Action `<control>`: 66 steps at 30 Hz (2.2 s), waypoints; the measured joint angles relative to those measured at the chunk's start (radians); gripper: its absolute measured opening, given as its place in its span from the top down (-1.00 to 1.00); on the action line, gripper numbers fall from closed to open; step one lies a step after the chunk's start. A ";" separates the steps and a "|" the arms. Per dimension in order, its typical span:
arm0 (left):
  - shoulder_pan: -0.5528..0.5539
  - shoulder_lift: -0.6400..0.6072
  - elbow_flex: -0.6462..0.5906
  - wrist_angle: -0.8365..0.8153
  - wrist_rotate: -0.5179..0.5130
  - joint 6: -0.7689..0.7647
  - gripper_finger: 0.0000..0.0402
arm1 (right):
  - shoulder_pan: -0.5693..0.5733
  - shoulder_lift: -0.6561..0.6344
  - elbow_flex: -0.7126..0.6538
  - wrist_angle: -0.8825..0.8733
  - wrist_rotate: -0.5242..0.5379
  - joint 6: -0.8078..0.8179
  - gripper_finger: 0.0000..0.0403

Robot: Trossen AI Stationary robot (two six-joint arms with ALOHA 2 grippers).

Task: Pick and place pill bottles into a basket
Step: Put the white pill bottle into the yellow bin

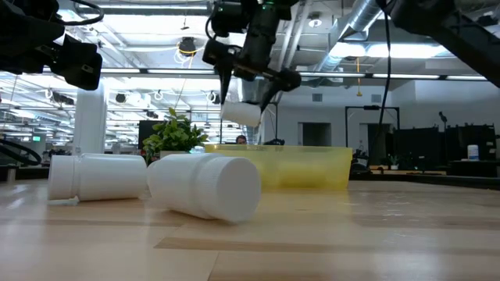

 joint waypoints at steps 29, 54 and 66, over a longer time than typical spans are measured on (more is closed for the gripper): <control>0.000 0.000 0.000 0.000 0.000 0.000 0.12 | -0.006 0.000 -0.336 0.313 0.070 0.134 -0.68; 0.000 0.000 0.000 0.000 0.000 0.000 0.12 | -0.001 -0.057 -0.337 0.240 0.113 0.133 -0.98; 0.000 0.000 0.000 0.000 0.000 0.000 0.12 | 0.036 -0.355 -0.336 0.140 0.260 0.055 -0.85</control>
